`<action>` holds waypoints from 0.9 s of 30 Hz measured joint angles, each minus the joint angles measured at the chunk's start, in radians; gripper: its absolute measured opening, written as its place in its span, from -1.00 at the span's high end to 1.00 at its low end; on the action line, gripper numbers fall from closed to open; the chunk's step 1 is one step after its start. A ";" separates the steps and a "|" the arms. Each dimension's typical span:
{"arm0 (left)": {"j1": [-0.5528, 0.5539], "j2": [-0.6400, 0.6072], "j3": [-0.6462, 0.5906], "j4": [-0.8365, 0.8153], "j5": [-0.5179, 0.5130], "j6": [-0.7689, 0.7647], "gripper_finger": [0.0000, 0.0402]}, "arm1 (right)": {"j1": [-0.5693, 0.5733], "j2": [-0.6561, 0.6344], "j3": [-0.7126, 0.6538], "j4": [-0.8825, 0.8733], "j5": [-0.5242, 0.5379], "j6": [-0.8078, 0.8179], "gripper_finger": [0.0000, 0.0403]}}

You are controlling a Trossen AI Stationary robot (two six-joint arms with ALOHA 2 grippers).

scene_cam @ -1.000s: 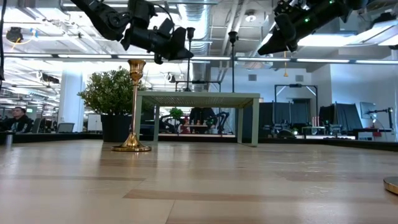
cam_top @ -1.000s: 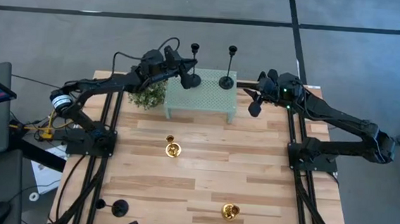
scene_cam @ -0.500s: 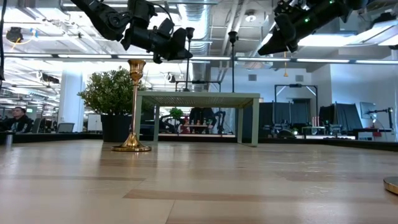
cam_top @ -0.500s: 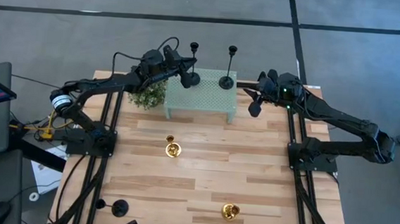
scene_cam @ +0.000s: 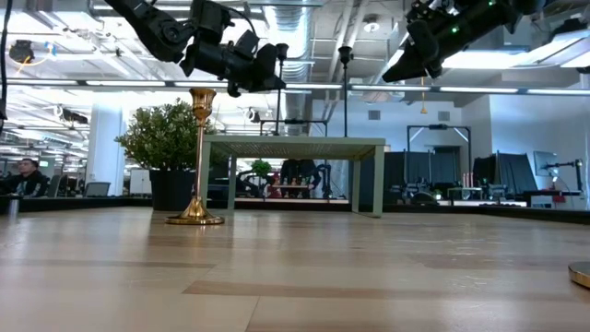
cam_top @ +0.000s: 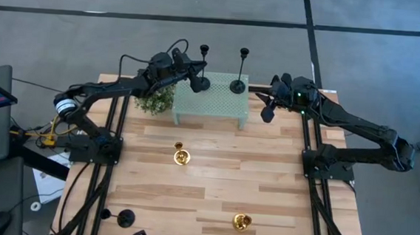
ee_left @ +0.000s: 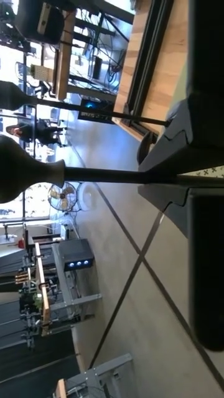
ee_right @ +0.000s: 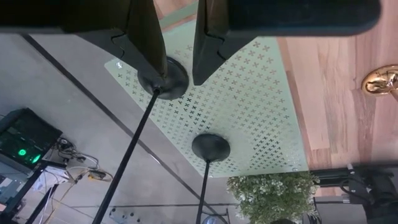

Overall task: Pick & Place candle stick holders
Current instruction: Adjust the left black candle holder on the shelf, then adjust the right black candle holder on the shelf

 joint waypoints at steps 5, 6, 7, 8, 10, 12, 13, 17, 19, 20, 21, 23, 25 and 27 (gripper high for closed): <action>0.000 0.003 0.000 0.000 0.000 0.000 0.93 | 0.001 0.000 0.000 0.000 0.000 0.000 0.66; 0.000 0.003 0.000 -0.001 0.000 -0.003 0.93 | 0.001 0.000 0.000 0.000 0.000 0.000 0.66; 0.000 0.003 0.000 -0.002 0.002 -0.006 0.92 | 0.001 0.000 0.000 0.000 0.000 0.000 0.66; 0.000 0.003 0.000 -0.001 0.004 -0.009 0.90 | 0.001 0.000 0.000 0.000 0.000 0.000 0.66; 0.000 0.003 0.000 -0.002 0.004 -0.011 0.83 | 0.001 0.000 0.000 0.000 0.000 0.000 0.66; -0.002 0.003 0.000 -0.005 0.004 -0.011 0.75 | 0.001 0.000 0.000 0.000 0.000 0.000 0.66; -0.004 0.003 0.000 -0.005 0.004 -0.011 0.71 | 0.001 0.000 0.000 0.000 0.000 0.000 0.66; -0.005 0.003 0.000 -0.005 0.003 -0.011 0.62 | 0.001 0.000 0.000 0.000 0.000 0.000 0.66; -0.005 0.003 0.000 -0.004 0.000 -0.011 0.59 | 0.001 0.000 0.000 0.000 0.000 0.000 0.66; -0.005 0.003 0.000 -0.003 0.000 -0.011 0.57 | 0.001 0.000 0.000 0.000 0.000 0.000 0.66; -0.005 0.003 0.000 -0.001 0.000 -0.011 0.56 | 0.001 0.000 0.000 0.000 0.000 0.000 0.65; -0.005 0.003 0.000 0.001 0.000 -0.010 0.52 | 0.001 0.000 0.000 0.000 0.000 -0.001 0.64; -0.005 -0.001 0.000 0.000 0.000 -0.008 0.48 | 0.001 0.000 0.000 0.000 0.000 -0.001 0.62; -0.005 -0.005 0.000 0.004 0.000 -0.008 0.42 | 0.001 0.000 0.000 0.000 0.000 -0.001 0.57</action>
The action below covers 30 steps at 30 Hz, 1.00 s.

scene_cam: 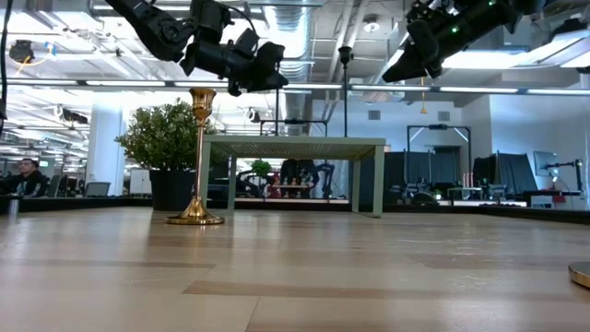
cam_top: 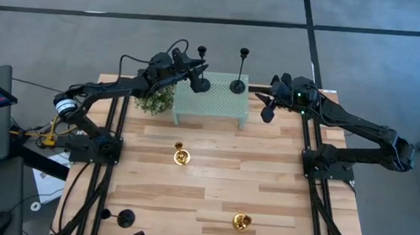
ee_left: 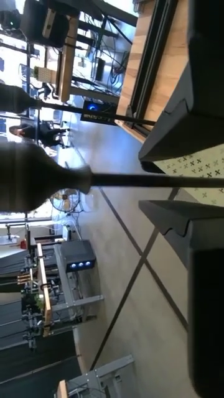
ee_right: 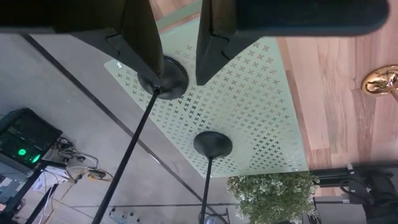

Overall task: Pick & Place candle stick holders
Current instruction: Adjust the right black candle holder on the shelf

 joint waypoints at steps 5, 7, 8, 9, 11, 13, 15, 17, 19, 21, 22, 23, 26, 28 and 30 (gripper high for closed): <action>0.000 -0.030 0.000 -0.023 0.000 0.001 0.25 | 0.000 0.000 0.000 0.000 0.000 -0.002 0.44; 0.002 -0.056 0.000 -0.069 -0.001 0.005 0.19 | 0.000 0.000 0.000 0.000 0.000 -0.002 0.38; 0.002 -0.072 0.000 -0.099 -0.005 0.006 0.16 | 0.000 0.000 0.000 0.000 0.000 -0.002 0.35; 0.003 -0.092 0.000 -0.138 -0.008 0.007 0.14 | 0.000 0.000 0.000 0.000 0.000 -0.001 0.33; 0.003 -0.133 0.000 -0.215 -0.008 0.007 0.12 | -0.001 0.000 0.000 0.001 0.000 -0.002 0.28; -0.002 -0.177 0.000 -0.293 -0.009 0.007 0.11 | -0.003 0.000 0.000 0.013 0.000 -0.007 0.25; -0.008 -0.217 0.000 -0.372 -0.008 0.007 0.11 | -0.004 0.000 0.000 0.038 0.000 -0.007 0.23; -0.018 -0.260 0.000 -0.457 -0.008 0.007 0.13 | -0.004 0.000 0.000 0.072 0.000 -0.007 0.21; -0.031 -0.302 0.000 -0.536 -0.008 0.006 0.16 | -0.004 0.000 0.000 0.111 0.000 -0.007 0.21; -0.049 -0.339 0.000 -0.610 -0.008 0.005 0.20 | -0.004 0.004 0.000 0.144 0.000 -0.010 0.21; -0.058 -0.354 0.000 -0.641 -0.008 0.005 0.22 | -0.004 0.012 0.000 0.160 -0.001 -0.010 0.21; -0.068 -0.366 0.000 -0.667 -0.008 0.005 0.25 | -0.004 0.023 0.000 0.172 -0.004 -0.010 0.21; -0.103 -0.389 0.000 -0.720 -0.008 0.005 0.31 | -0.005 0.076 0.000 0.221 -0.004 -0.010 0.20; -0.124 -0.394 0.000 -0.738 -0.007 0.005 0.34 | -0.006 0.128 0.000 0.269 -0.003 -0.010 0.18; -0.144 -0.394 0.000 -0.739 -0.007 0.005 0.37 | -0.013 0.180 -0.001 0.325 -0.003 -0.023 0.16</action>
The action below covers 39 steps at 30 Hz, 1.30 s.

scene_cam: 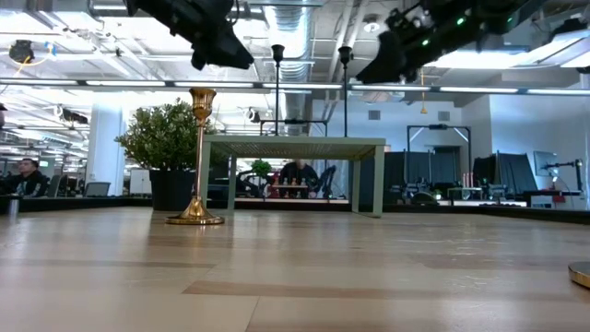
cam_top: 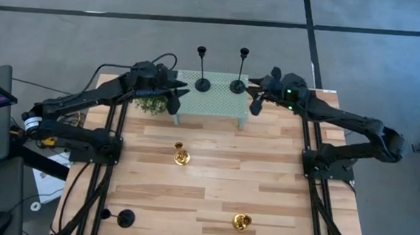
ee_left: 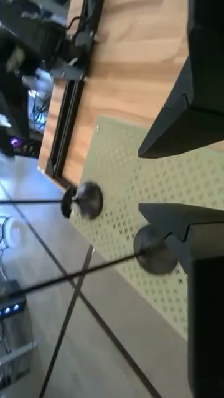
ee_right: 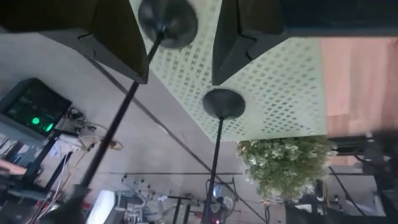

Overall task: Pick & Place candle stick holders
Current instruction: Adjust the right black candle holder on the shelf

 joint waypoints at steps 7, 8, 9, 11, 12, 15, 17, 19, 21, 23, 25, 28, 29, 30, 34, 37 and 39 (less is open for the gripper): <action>-0.039 0.000 0.000 -0.057 0.000 0.000 0.44 | -0.068 0.118 0.005 0.193 0.003 0.001 0.03; -0.041 0.000 0.000 -0.066 0.000 0.000 0.45 | -0.079 0.127 0.012 0.196 0.003 0.011 0.01; -0.042 0.000 0.000 -0.075 0.000 0.000 0.45 | -0.090 0.139 0.021 0.200 0.002 0.025 0.00; -0.041 0.000 0.000 -0.086 0.000 0.000 0.45 | -0.104 0.162 0.037 0.204 -0.001 0.045 -0.04; -0.041 0.000 0.000 -0.086 0.000 0.000 0.45 | -0.108 0.176 0.047 0.206 -0.013 0.048 -0.05; -0.041 0.000 0.000 -0.086 0.000 -0.001 0.45 | -0.117 0.225 0.079 0.212 -0.076 0.065 -0.07; -0.041 0.000 0.000 -0.086 0.000 -0.001 0.45 | -0.115 0.255 0.098 0.207 -0.078 0.074 -0.07; -0.041 0.000 0.000 -0.086 0.000 -0.001 0.45 | -0.115 0.280 0.117 0.210 -0.068 0.074 -0.05; -0.041 0.000 0.000 -0.086 0.000 -0.001 0.45 | -0.116 0.294 0.130 0.210 -0.049 0.074 0.01; -0.041 0.000 0.000 -0.086 0.000 -0.001 0.45 | -0.120 0.298 0.138 0.207 -0.042 0.074 0.11; -0.041 0.000 0.000 -0.088 0.000 0.000 0.45 | -0.123 0.293 0.140 0.210 -0.042 0.074 0.25; -0.041 0.000 0.000 -0.090 0.000 0.000 0.45 | -0.123 0.280 0.140 0.205 -0.042 0.074 0.49; -0.041 0.000 0.000 -0.090 0.000 0.000 0.45 | -0.123 0.274 0.140 0.202 -0.042 0.072 0.57; -0.041 0.000 0.000 -0.090 0.000 0.000 0.45 | -0.123 0.269 0.140 0.201 -0.042 0.070 0.64; -0.041 0.001 0.000 -0.090 0.000 0.000 0.45 | -0.117 0.255 0.140 0.203 -0.050 0.068 0.91; -0.041 0.001 0.000 -0.090 0.000 0.000 0.45 | -0.107 0.255 0.141 0.204 -0.049 0.047 0.95; -0.041 0.001 0.000 -0.090 0.000 0.000 0.45 | -0.101 0.255 0.141 0.205 -0.049 0.047 0.92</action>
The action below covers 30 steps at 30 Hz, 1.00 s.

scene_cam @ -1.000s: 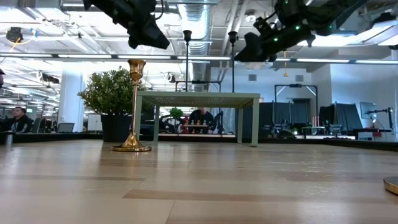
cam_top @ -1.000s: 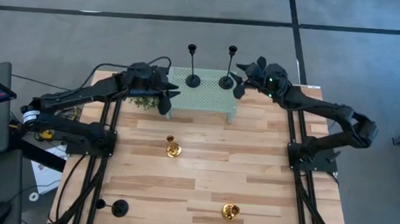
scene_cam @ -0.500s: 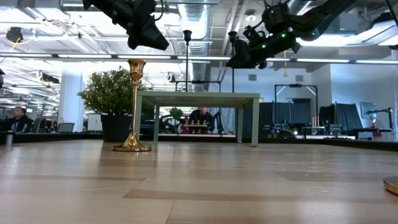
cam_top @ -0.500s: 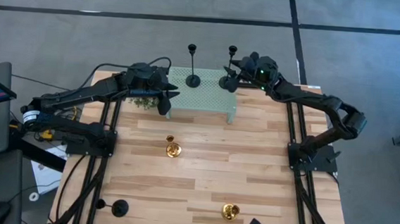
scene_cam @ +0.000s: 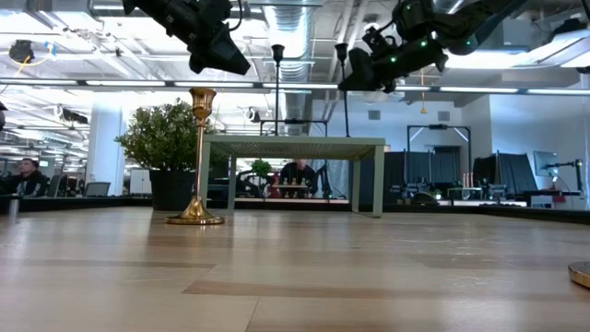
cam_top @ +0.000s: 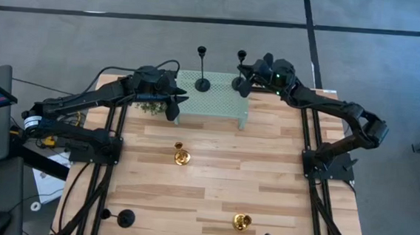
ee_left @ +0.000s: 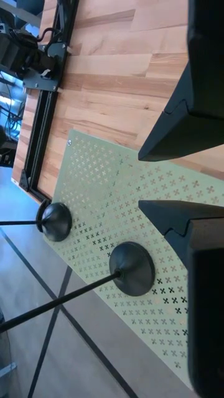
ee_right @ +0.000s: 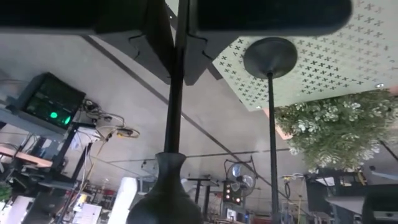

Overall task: Pick & Place candle stick holders
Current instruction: Adjust the right black candle holder on the shelf

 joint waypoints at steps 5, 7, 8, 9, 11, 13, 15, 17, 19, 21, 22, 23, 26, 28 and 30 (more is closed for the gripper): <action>0.000 0.000 0.000 0.000 0.000 0.000 0.45 | 0.027 0.000 0.000 0.007 -0.003 0.001 0.97; 0.000 0.000 0.000 0.000 0.000 0.000 0.45 | 0.036 0.000 0.000 0.018 -0.005 0.003 0.97; 0.000 0.000 0.000 0.000 0.000 0.000 0.45 | 0.042 0.000 0.000 0.022 -0.006 0.003 0.96; 0.000 0.000 0.000 0.000 0.000 0.000 0.45 | 0.047 0.000 0.000 0.028 -0.008 0.003 0.95; 0.000 0.000 0.000 0.000 0.000 0.000 0.45 | 0.053 0.000 0.000 0.039 -0.010 0.003 0.95; 0.000 0.000 0.000 0.000 0.000 0.000 0.45 | 0.053 0.000 0.000 0.059 -0.034 0.014 0.97; 0.000 0.000 0.000 0.000 0.000 0.000 0.45 | 0.051 0.000 0.000 0.082 -0.063 0.035 0.98; 0.000 0.000 0.000 0.000 0.000 0.000 0.45 | 0.051 0.000 0.000 0.090 -0.080 0.056 0.97; 0.000 0.000 0.000 0.000 0.000 0.000 0.45 | 0.051 0.000 0.000 0.091 -0.081 0.064 0.96; 0.000 0.000 0.000 0.000 0.000 0.000 0.45 | 0.051 0.001 0.000 0.092 -0.081 0.064 0.96; 0.000 0.000 0.000 0.000 0.000 0.000 0.45 | 0.051 0.004 0.000 0.098 -0.081 0.064 0.96; 0.000 0.000 0.000 0.000 0.000 0.000 0.45 | 0.052 0.008 0.000 0.104 -0.082 0.064 0.97; 0.000 0.000 0.000 0.000 0.000 0.000 0.45 | 0.053 0.026 0.001 0.124 -0.083 0.065 0.98; 0.000 0.000 0.000 0.000 0.000 0.000 0.45 | 0.053 0.046 0.014 0.123 -0.084 0.072 0.98; 0.000 0.000 0.000 0.000 0.000 0.000 0.45 | 0.053 0.070 0.035 0.116 -0.085 0.072 0.96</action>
